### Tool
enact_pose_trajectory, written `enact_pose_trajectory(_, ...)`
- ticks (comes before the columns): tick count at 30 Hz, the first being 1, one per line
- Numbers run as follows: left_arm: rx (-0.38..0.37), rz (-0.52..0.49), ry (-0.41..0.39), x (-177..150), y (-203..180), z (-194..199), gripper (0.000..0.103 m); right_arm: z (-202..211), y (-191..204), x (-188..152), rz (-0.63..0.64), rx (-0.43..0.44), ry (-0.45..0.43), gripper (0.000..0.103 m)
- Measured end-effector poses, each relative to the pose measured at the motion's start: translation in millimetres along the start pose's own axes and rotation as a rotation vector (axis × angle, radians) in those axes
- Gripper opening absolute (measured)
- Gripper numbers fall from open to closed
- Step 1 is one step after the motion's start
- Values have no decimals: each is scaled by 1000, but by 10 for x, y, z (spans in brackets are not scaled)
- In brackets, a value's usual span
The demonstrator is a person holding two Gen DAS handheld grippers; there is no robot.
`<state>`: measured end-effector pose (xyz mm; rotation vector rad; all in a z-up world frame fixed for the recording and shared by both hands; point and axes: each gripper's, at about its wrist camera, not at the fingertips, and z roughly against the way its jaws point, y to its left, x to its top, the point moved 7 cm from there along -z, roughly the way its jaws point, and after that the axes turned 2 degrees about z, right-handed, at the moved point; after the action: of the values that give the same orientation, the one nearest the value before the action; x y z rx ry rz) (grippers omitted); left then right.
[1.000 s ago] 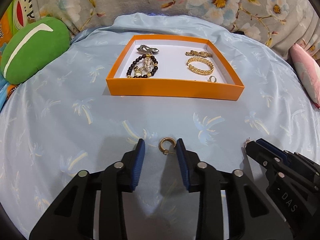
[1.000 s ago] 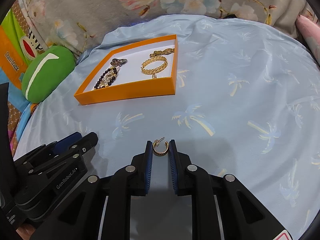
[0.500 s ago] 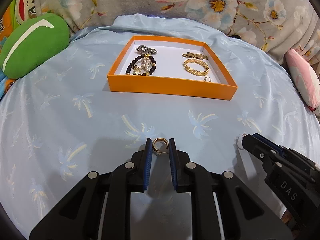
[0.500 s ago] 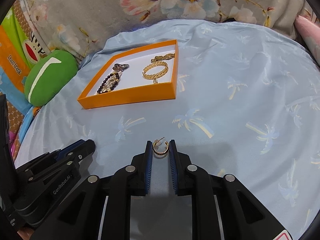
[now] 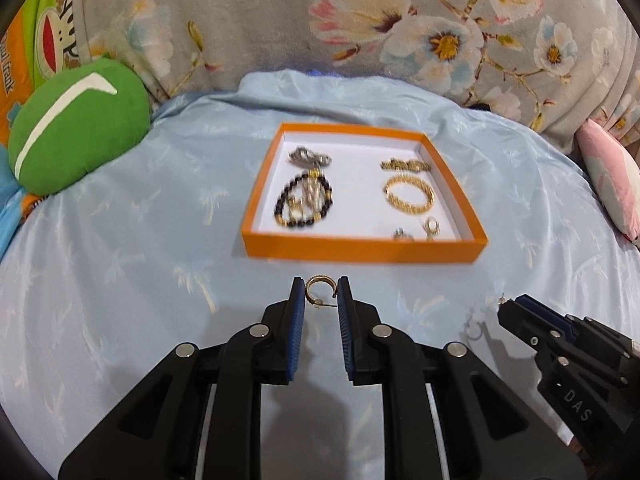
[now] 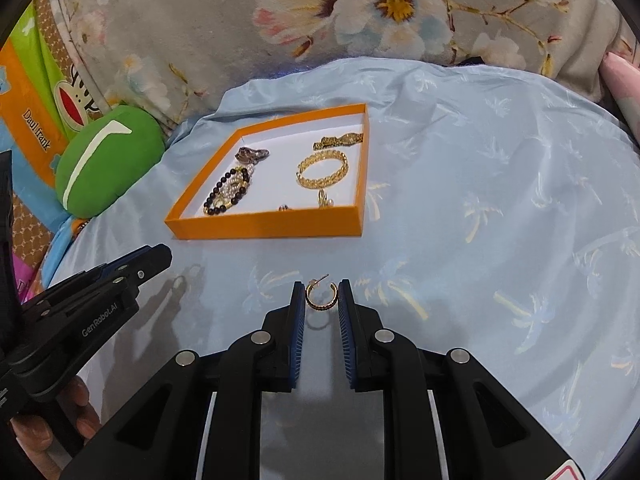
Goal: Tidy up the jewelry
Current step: 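Carry both hoop earrings over the orange box with both tools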
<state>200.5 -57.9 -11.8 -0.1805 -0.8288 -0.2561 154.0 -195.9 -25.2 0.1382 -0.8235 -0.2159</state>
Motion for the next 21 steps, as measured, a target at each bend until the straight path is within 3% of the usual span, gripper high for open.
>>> enact_pose_trajectory(10, 9, -3, -85, 695, -88, -327, 16, -392, 46, 692, 49, -9, -61, 16)
enact_pose_trajectory(21, 20, -8, -59, 869, -80, -886, 16, -925, 121, 971, 77, -3, -53, 16)
